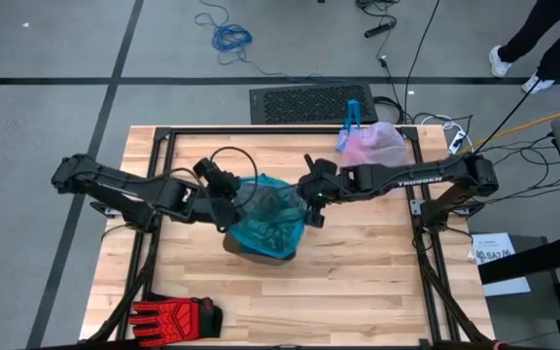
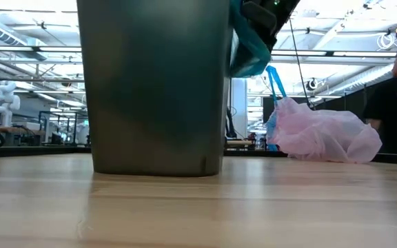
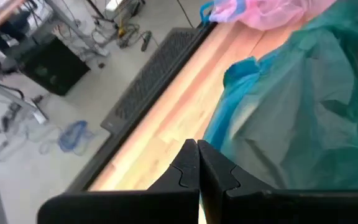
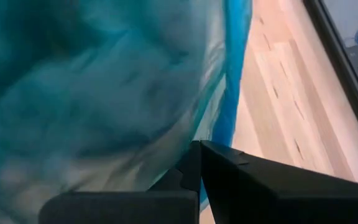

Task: Place trash/remove bag and relplace
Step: Insert a new trash bag into the trash bin

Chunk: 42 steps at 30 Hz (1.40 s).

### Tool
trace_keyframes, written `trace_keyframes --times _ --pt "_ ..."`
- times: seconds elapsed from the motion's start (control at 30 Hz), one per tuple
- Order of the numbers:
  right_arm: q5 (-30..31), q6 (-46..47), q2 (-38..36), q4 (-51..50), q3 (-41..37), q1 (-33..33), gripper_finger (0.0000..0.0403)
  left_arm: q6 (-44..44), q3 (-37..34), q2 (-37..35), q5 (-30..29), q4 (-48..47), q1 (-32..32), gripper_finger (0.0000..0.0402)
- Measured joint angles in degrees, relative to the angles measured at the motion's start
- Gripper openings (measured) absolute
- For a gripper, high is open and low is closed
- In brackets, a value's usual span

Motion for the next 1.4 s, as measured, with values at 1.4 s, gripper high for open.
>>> trace_keyframes --times 1.4 --pt "10.0 -1.9 -13.2 -5.6 0.1 8.3 0.0000 -1.7 -2.3 -11.4 15.7 -1.4 -28.6 0.0000"
